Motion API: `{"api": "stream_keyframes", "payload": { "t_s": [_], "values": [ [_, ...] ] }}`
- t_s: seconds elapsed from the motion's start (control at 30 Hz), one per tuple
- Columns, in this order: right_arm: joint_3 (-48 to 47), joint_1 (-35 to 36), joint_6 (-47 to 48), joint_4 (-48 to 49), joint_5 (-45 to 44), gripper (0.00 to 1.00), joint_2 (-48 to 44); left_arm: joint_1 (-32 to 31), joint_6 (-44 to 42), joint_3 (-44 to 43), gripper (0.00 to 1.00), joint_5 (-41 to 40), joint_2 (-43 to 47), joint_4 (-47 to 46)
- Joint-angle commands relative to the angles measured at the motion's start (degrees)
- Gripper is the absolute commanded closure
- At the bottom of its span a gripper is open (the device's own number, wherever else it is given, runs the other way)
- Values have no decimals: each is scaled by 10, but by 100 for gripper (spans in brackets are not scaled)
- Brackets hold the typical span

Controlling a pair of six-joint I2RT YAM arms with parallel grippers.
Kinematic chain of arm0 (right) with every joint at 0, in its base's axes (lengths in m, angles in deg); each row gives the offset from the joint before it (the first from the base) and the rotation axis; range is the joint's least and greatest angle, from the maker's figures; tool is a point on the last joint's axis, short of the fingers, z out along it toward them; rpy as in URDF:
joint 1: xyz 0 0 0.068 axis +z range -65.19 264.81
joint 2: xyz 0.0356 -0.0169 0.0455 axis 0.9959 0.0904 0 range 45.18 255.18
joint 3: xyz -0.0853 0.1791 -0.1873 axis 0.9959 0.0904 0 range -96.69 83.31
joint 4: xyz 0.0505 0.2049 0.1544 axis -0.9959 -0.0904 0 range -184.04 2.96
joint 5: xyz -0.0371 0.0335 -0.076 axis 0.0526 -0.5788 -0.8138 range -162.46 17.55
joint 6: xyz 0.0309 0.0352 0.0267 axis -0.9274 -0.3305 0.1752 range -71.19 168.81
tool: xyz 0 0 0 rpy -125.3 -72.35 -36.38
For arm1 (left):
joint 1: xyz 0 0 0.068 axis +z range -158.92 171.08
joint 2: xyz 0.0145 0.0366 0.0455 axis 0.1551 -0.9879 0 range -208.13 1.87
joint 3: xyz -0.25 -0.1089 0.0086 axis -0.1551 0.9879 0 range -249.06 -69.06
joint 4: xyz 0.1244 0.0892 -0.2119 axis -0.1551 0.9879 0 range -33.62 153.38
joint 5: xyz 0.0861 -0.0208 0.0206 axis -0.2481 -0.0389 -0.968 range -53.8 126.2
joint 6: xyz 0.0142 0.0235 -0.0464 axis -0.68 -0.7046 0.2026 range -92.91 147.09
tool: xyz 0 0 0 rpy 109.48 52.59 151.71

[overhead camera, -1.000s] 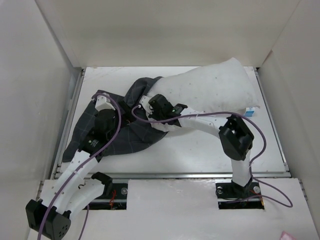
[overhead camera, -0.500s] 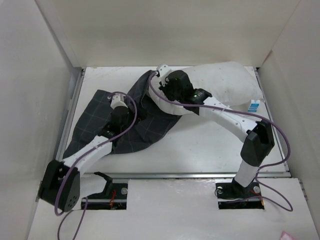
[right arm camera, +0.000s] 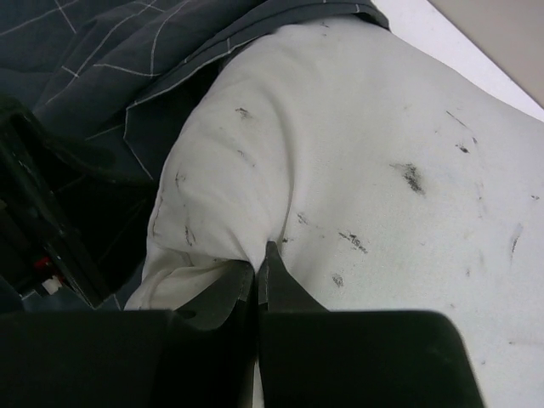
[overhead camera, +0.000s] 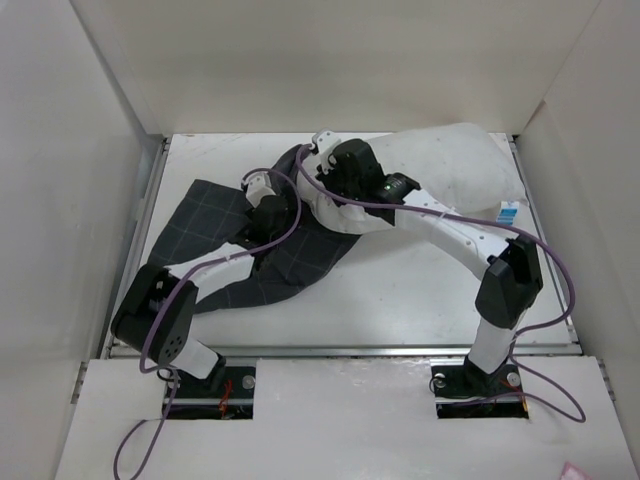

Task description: Put the pillow into the pillowcase

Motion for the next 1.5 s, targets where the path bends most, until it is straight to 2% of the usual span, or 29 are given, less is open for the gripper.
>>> {"api": "stream_keyframes", "payload": {
  "t_s": [0.0,0.3,0.67,0.83,0.93,1.0,1.03,1.17,1.3,1.47],
  "values": [
    [-44,-11,-18,18,-6,100,-5,-13,17,-35,23,-26,-5,-2],
    [-55,-40,-50,6,33,100,-16,-13,61,-1,29,-44,-13,-1],
    [-66,-45,-50,-6,64,100,-16,-13,56,-88,36,-101,-112,38],
    [-66,-45,-60,-16,82,100,-16,-13,43,-109,41,-86,-130,-19],
    [-61,-45,-60,-16,87,100,-16,-13,33,-127,55,-86,-146,-20],
    [-56,-45,-60,-16,92,100,-16,-13,33,-152,70,-100,-162,6],
    [-56,-45,-60,-16,92,100,-16,-13,16,-158,99,-101,-167,6],
    [-50,-45,-72,-11,92,100,-16,-13,-7,-163,100,-92,-175,8],
    [-37,-45,-106,49,80,100,-16,-13,-15,-115,100,-37,-128,31],
    [-31,-45,-172,165,95,100,-4,-19,-65,-32,100,108,9,48]
  ]
}}
